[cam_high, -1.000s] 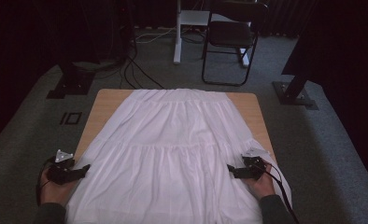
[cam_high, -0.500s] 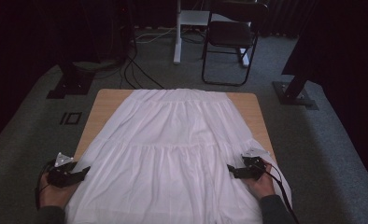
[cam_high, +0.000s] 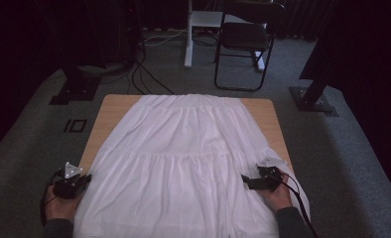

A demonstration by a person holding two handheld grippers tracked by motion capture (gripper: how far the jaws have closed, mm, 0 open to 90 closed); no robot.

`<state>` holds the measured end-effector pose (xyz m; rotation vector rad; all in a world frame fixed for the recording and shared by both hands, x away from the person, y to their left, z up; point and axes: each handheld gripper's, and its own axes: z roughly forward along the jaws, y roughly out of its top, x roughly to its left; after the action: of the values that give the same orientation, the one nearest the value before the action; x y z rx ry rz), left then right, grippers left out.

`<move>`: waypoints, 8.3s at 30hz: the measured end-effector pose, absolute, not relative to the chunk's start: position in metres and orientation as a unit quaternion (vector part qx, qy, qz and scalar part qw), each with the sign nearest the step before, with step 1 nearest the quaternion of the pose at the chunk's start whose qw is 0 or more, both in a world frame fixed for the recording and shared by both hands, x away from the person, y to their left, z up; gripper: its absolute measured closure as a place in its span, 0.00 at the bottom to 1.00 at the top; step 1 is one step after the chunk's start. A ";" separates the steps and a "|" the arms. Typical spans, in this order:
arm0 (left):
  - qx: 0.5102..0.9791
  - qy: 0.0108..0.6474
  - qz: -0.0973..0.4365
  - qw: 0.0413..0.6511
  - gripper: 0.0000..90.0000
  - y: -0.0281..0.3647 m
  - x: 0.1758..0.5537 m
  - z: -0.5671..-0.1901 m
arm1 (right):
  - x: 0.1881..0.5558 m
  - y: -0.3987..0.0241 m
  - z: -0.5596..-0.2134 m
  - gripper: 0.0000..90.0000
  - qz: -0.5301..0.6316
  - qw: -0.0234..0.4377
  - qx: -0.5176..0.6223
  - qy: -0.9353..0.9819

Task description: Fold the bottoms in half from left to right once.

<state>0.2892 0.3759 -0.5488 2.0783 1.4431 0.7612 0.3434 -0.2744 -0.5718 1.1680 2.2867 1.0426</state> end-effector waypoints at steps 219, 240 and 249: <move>0.771 0.508 0.256 0.287 0.71 0.219 0.453 -0.532 | 0.461 -0.265 -0.537 0.59 0.351 0.203 0.527 0.747; 0.780 0.438 0.210 0.395 0.57 0.258 0.296 -0.522 | 0.475 -0.158 -0.536 0.49 0.360 0.130 0.416 0.825; 0.799 0.417 0.141 0.409 0.44 0.256 0.262 -0.547 | 0.463 -0.166 -0.534 0.95 0.365 0.127 0.384 0.839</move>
<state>0.2622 0.2556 -0.5471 2.0131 1.0496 0.3560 0.4635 -0.1657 -0.5336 1.1170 2.4404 1.0621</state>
